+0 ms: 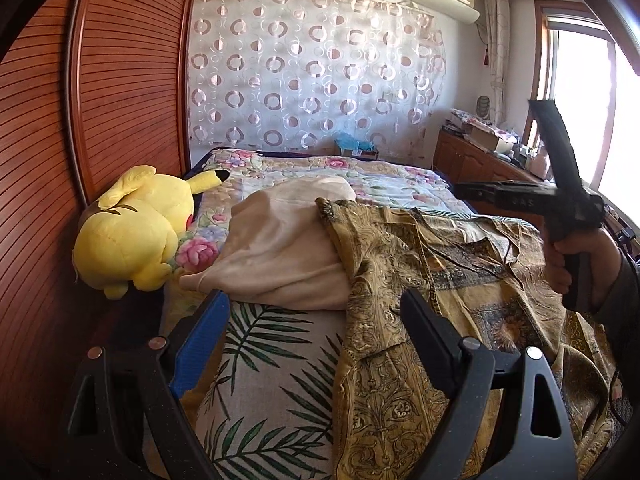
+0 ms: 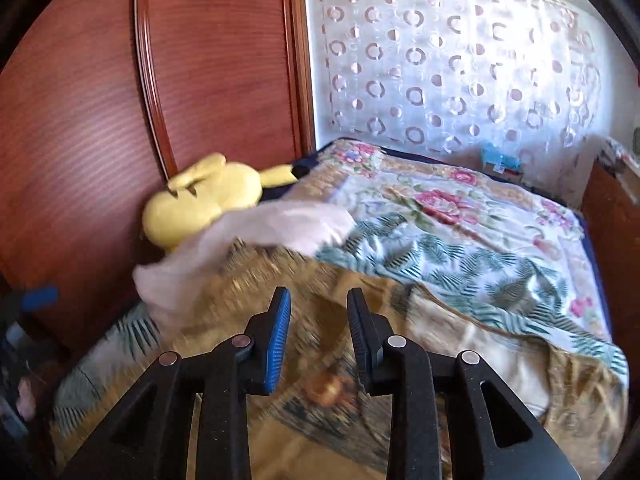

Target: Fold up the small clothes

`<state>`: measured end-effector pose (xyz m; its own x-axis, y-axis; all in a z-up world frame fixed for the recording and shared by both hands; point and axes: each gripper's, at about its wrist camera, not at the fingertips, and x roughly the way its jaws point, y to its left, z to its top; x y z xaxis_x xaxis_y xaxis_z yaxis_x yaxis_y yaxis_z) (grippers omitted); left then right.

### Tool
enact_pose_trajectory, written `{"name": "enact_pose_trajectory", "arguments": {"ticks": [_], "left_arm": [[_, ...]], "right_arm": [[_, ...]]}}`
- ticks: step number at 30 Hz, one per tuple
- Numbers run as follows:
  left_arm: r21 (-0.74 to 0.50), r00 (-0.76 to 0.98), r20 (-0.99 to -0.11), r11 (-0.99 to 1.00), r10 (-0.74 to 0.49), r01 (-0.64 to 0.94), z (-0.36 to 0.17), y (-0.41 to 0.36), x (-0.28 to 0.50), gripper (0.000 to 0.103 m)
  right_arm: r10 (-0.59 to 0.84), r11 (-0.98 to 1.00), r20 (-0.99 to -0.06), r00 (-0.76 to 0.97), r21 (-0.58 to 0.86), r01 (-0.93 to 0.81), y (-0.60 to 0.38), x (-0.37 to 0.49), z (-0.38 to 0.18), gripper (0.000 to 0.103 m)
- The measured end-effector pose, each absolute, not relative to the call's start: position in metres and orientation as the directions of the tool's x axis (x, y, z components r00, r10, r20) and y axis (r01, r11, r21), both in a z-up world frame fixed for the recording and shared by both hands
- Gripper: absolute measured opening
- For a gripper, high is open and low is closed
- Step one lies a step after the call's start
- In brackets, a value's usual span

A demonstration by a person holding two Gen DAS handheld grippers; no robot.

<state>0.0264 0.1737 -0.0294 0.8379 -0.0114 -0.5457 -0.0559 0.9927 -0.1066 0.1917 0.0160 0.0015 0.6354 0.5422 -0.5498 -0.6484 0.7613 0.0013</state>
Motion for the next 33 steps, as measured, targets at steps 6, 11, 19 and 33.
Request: {"name": "enact_pose_trajectory", "arguments": {"ticks": [6, 11, 19, 33], "left_arm": [[-0.094, 0.812, -0.582, 0.995, -0.032, -0.028, -0.039, 0.16, 0.054, 0.088], [-0.068, 0.796, -0.604, 0.998, -0.042, 0.001, -0.044, 0.151, 0.087, 0.088], [-0.093, 0.747, -0.661, 0.996, -0.074, 0.017, -0.054, 0.149, 0.146, 0.072], [-0.212, 0.65, -0.748, 0.977, -0.139, -0.035, -0.072, 0.162, 0.219, 0.033]], "right_arm": [[0.507, 0.76, -0.596, 0.623, -0.031, -0.649, -0.027, 0.169, -0.014, 0.03], [0.459, 0.78, -0.649, 0.606, -0.031, -0.625, -0.071, 0.15, -0.032, 0.03], [0.393, 0.822, -0.694, 0.604, -0.03, -0.569, -0.114, 0.134, -0.056, 0.03], [0.374, 0.826, -0.7, 0.608, -0.047, -0.562, -0.122, 0.132, -0.061, 0.03]]}}
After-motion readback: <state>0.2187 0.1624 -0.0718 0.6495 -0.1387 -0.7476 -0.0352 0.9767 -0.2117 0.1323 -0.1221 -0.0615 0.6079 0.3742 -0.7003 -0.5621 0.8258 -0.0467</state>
